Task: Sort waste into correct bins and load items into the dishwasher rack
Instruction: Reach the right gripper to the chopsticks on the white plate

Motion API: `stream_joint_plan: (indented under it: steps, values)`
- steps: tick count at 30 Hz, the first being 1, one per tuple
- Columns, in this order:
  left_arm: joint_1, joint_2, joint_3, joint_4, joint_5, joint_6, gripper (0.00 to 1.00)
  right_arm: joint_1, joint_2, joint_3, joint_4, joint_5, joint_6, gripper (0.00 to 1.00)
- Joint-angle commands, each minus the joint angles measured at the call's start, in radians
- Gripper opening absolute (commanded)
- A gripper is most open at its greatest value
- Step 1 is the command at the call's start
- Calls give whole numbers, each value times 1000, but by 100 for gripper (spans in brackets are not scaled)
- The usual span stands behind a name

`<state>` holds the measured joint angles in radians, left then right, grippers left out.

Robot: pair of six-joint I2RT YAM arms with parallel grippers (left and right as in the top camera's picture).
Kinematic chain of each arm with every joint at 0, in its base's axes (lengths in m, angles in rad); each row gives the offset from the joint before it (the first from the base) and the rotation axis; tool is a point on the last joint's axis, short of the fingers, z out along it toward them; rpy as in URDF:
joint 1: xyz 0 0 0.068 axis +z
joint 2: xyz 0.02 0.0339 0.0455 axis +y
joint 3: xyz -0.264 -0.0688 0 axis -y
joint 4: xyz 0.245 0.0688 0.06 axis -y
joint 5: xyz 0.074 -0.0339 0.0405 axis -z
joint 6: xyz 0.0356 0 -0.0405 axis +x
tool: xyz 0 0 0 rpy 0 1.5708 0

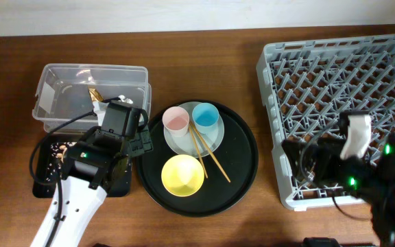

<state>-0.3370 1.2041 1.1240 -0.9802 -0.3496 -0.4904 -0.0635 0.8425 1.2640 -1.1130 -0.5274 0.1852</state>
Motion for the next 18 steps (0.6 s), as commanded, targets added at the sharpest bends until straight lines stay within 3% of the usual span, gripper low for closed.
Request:
stream_joint_plan:
  steps: [1, 2, 4, 11, 18]
  values:
    - [6, -11, 14, 1, -13, 5, 99, 7, 105, 45, -49, -151, 7, 72]
    - [6, -11, 14, 1, -13, 5, 99, 29, 153, 43, -95, -100, 7, 50]
    - [6, -11, 14, 1, -13, 5, 99, 92, 202, 32, -130, 1, 7, 38]
    - [6, -11, 14, 1, -13, 5, 99, 404, 359, 2, -90, 219, 8, 35]
    - [6, -11, 14, 1, -13, 5, 99, 585, 575, 2, 15, 282, 8, 35]
